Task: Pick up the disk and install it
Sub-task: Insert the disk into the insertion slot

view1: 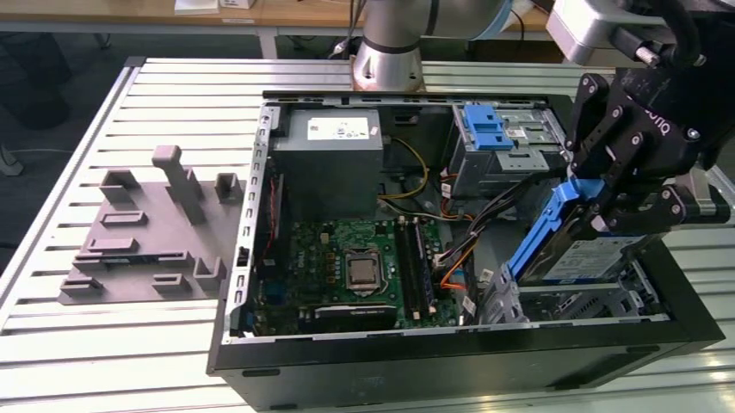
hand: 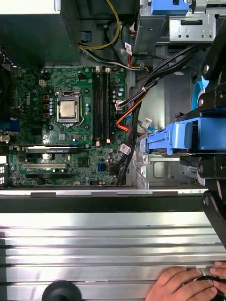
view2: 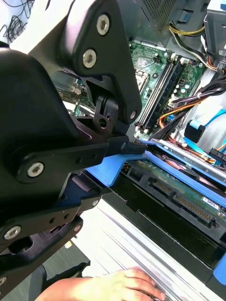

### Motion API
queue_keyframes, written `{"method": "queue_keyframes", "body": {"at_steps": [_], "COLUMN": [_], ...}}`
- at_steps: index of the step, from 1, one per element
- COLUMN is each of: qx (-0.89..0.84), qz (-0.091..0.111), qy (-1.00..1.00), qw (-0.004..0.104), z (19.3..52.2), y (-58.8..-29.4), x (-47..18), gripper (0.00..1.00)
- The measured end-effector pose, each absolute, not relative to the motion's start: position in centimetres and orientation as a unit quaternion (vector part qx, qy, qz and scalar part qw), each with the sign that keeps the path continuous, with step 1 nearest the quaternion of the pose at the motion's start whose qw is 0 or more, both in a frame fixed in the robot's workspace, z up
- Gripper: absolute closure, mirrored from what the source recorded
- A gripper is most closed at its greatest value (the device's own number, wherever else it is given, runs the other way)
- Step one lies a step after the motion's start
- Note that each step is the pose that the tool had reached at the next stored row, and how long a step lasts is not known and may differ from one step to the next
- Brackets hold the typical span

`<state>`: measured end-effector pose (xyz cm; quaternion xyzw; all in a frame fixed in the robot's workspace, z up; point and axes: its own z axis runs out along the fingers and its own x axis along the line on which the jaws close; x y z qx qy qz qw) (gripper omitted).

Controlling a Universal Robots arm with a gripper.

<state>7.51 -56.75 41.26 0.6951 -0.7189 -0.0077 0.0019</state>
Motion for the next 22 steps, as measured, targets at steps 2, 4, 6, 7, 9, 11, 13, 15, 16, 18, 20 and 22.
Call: {"method": "queue_keyframes", "body": {"at_steps": [2, 4, 6, 7, 9, 11, 13, 15, 16, 18, 20, 22], "qx": [0.695, 0.695, 0.695, 0.695, 0.695, 0.695, 0.695, 0.695, 0.695, 0.695, 0.695, 0.695], "qz": [-0.008, -0.008, -0.008, -0.008, -0.008, -0.008, -0.008, -0.008, -0.008, -0.008, -0.008, -0.008], "qy": [-0.719, -0.719, -0.719, -0.719, -0.719, -0.719, -0.719, -0.719, -0.719, -0.719, -0.719, -0.719], "qw": [0.002, 0.002, 0.002, 0.002, 0.002, 0.002, 0.002, 0.002, 0.002, 0.002, 0.002, 0.002], "z": [41.2, 41.1, 40.95, 40.89, 40.77, 40.67, 40.57, 40.48, 40.44, 40.37, 40.3, 40.24], "y": [-56.75, -56.75, -56.75, -56.75, -56.75, -56.75, -56.75, -56.75, -56.75, -56.75, -56.75, -56.75], "x": [7.51, 7.51, 7.51, 7.51, 7.51, 7.51, 7.51, 7.51, 7.51, 7.51, 7.51, 7.51], "gripper": [0.63, 0.63, 0.63, 0.63, 0.63, 0.63, 0.63, 0.63, 0.63, 0.63, 0.63, 0.63]}}
